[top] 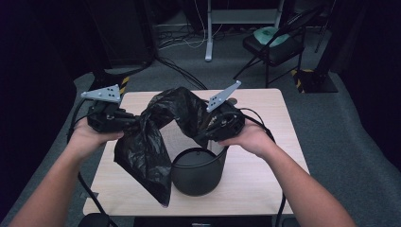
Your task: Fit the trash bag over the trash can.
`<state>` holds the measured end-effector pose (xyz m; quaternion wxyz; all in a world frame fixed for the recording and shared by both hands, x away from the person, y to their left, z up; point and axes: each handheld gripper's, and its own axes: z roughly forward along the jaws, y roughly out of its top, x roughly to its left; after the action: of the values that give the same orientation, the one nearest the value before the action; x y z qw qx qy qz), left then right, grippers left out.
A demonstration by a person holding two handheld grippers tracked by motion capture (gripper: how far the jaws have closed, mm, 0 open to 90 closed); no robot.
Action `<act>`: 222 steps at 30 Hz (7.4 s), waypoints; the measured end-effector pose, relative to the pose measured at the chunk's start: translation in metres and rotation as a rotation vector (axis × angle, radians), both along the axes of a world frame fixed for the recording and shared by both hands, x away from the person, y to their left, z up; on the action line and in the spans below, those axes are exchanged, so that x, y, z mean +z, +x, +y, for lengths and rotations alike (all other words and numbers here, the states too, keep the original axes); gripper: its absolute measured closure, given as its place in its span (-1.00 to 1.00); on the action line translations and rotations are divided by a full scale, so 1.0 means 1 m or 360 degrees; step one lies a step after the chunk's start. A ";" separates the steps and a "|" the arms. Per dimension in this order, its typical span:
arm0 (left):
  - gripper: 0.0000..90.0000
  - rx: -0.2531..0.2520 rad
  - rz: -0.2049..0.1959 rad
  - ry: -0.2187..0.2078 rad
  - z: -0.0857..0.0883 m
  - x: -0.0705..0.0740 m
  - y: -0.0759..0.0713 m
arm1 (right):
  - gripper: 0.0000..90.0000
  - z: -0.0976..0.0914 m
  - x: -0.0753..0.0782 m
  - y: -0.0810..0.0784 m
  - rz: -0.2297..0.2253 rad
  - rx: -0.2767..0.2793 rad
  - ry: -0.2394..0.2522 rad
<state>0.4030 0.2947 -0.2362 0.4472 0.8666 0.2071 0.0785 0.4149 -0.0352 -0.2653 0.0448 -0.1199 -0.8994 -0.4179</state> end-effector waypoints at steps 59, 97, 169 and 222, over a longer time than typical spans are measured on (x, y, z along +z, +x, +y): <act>0.99 -0.0188 0.0047 0.0072 -0.067 -0.010 0.017 | 0.98 0.001 0.012 0.009 -0.0173 -0.0104 -0.0162; 0.31 -0.0076 0.0093 0.0050 -0.067 -0.016 0.022 | 0.97 -0.016 0.021 0.008 -0.0249 -0.0171 -0.0051; 0.99 -0.0114 0.0071 0.0130 -0.038 -0.032 0.002 | 0.88 -0.004 0.019 -0.052 -0.0136 0.0280 -0.0013; 0.91 -0.0416 0.0103 0.0201 -0.082 -0.023 -0.023 | 0.72 0.002 0.007 0.021 -0.0056 -0.0082 -0.0018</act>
<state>0.3796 0.2124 -0.2595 0.3912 0.9147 0.1015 0.0045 0.4364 -0.0335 -0.2585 0.0175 -0.1358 -0.8990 -0.4159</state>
